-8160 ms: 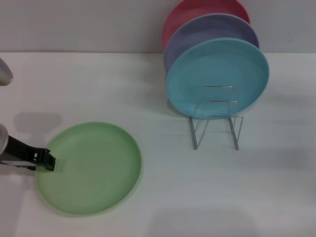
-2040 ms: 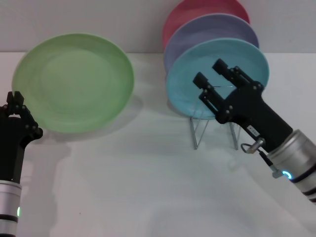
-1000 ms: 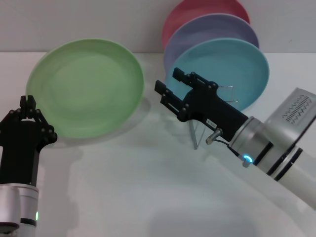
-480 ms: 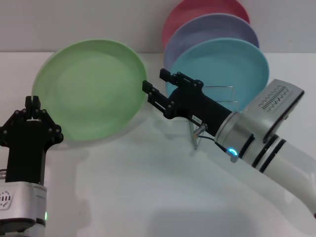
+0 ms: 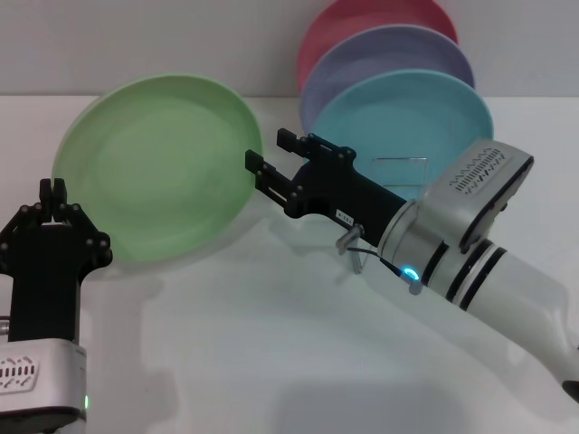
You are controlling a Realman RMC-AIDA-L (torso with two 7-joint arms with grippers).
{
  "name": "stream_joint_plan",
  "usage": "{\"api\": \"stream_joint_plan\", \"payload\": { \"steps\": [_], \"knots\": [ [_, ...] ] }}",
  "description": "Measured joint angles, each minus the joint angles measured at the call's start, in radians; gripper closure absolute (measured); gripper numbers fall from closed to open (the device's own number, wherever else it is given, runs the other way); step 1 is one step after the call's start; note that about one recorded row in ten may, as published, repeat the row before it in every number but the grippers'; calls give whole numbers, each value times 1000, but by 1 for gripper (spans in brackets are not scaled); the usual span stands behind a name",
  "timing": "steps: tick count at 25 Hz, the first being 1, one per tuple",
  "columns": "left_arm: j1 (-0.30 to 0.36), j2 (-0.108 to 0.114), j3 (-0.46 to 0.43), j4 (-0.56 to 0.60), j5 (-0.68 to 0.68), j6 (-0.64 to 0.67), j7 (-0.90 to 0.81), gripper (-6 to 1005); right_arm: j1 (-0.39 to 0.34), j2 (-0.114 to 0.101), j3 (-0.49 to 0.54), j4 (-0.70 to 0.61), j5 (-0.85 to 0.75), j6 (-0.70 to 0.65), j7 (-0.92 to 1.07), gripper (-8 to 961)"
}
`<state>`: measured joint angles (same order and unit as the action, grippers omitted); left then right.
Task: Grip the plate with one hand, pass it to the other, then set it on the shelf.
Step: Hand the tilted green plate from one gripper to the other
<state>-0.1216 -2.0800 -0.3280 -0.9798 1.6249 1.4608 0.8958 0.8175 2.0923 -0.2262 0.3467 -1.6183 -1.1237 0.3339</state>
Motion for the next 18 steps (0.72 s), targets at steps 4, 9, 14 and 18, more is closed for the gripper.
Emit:
{"api": "stream_joint_plan", "payload": {
  "steps": [4, 9, 14, 18],
  "knots": [
    [-2, 0, 3, -13, -13, 0, 30, 911, 7, 0, 16, 6, 0, 21, -1, 405],
    [-3, 0, 10, -32, -29, 4, 86, 908, 10, 0, 20, 12, 0, 29, -8, 465],
    [-3, 0, 16, -46, -30, 8, 124, 905, 11, 0, 33, 19, 0, 29, -30, 563],
    [-3, 0, 22, -56, -30, 15, 145, 902, 11, 0, 53, 20, 0, 30, -50, 578]
  ]
}}
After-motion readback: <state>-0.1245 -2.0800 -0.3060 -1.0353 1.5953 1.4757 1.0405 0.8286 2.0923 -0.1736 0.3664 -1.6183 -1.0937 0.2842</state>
